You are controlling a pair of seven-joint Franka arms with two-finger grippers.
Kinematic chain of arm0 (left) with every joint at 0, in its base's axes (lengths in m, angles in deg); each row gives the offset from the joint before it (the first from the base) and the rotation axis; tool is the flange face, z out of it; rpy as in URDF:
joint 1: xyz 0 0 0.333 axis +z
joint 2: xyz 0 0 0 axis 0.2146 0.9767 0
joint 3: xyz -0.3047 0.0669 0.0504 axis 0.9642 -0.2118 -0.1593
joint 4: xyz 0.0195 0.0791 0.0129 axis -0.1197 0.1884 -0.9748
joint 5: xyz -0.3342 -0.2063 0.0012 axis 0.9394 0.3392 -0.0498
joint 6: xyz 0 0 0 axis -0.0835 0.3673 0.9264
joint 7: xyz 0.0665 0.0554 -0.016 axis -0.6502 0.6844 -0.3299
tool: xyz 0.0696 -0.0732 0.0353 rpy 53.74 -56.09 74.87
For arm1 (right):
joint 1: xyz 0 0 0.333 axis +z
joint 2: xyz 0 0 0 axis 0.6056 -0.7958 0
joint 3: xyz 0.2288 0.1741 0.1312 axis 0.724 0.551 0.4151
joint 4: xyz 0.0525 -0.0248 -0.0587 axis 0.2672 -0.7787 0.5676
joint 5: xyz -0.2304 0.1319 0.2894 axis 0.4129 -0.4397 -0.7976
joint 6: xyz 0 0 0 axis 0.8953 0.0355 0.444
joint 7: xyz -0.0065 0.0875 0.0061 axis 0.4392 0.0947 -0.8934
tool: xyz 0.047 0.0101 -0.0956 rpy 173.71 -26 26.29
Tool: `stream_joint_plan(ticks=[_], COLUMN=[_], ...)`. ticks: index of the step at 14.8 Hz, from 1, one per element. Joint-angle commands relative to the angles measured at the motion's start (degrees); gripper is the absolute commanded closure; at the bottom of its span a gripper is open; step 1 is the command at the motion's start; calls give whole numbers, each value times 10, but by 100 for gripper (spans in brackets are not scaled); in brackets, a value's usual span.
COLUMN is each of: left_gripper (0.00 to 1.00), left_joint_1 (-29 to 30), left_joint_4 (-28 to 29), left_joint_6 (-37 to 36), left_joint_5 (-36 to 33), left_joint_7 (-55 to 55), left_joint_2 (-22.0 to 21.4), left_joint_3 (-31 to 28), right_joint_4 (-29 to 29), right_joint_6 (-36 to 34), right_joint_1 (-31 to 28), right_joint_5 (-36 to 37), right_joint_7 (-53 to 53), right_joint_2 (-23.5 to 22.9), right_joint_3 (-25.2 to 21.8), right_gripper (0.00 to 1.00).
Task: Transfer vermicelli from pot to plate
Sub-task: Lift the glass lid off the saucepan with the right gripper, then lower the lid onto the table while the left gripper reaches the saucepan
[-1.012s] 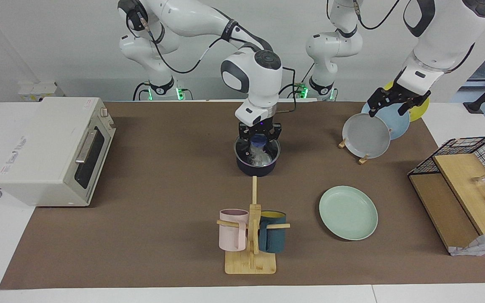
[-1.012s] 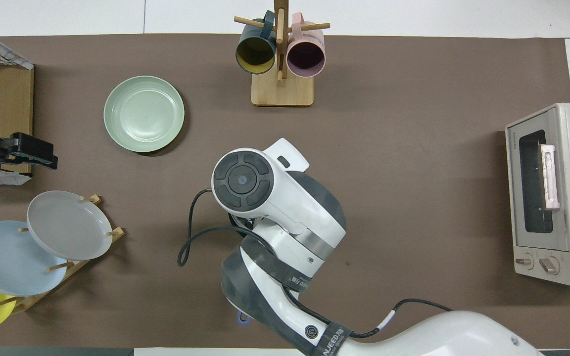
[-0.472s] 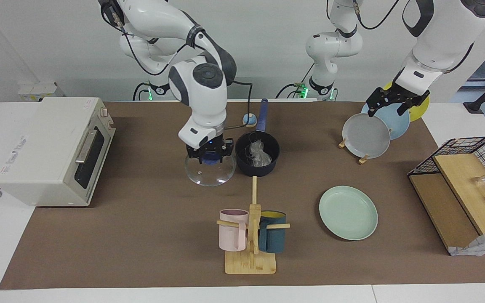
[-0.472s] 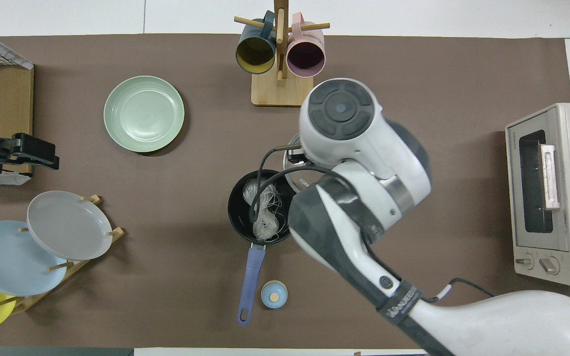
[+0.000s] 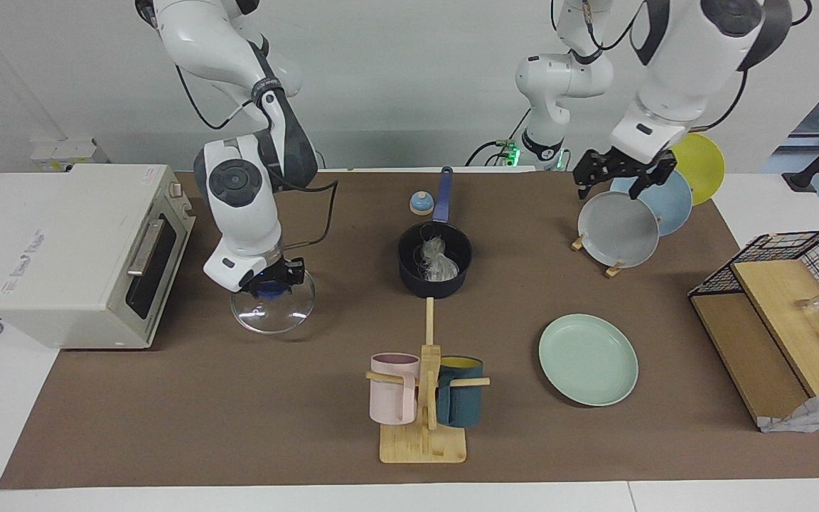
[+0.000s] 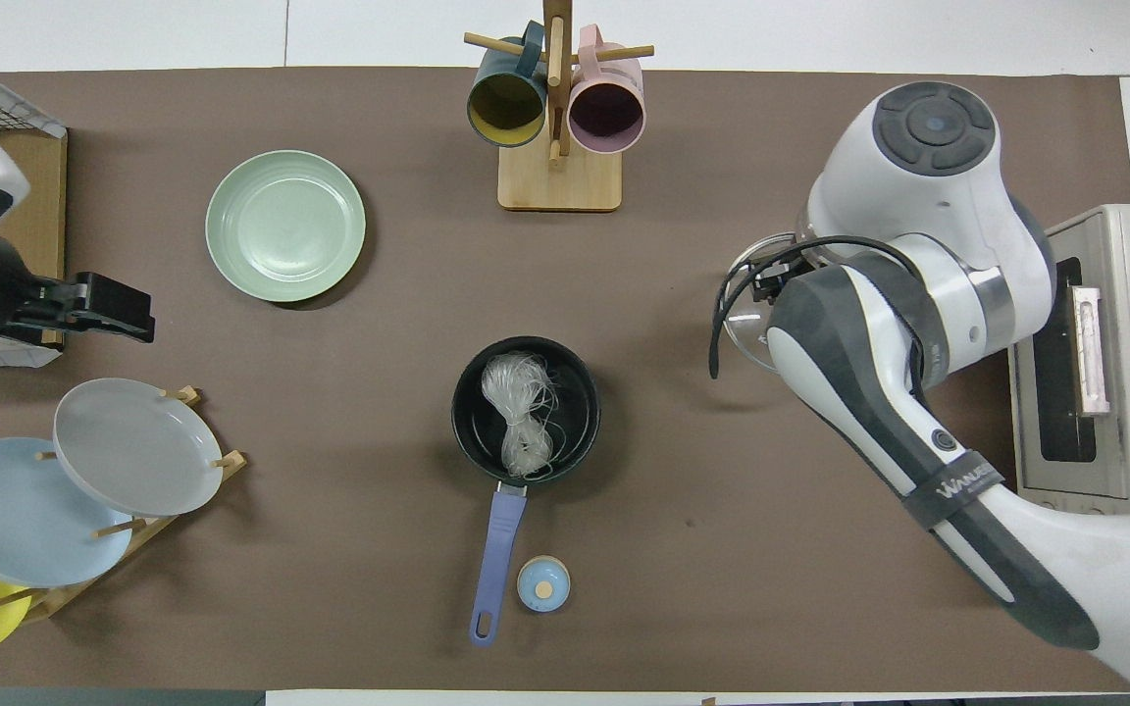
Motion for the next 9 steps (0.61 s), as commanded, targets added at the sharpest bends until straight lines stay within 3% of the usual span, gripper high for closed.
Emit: stream_joint_plan(ticks=[1,3,6,9], left_gripper=[0,0,0,0], left_joint_1=[-56,-120,-174,-207], left_joint_4=[35,50,56,132], left_joint_6=[56,124,201,289], left_joint_5=[38,40,40,40], left_joint_7=[43,123,153,174], left_joint_2=[8,44,111,119], left_joint_3=[-7,-7,-8,-8], right_joint_4=[-70,-98,-155,-193], right_joint_6=[33,62,127,156], right_joint_1=[-27,-39,-44,-44], right_joint_5=[-8,-26,-39,-39], right_joint_7=[-12,-13,-13,-13], right_joint_2=[44,53,69,83], right_joint_3=[8,8,8,8], right_gripper=[51,50,50,44])
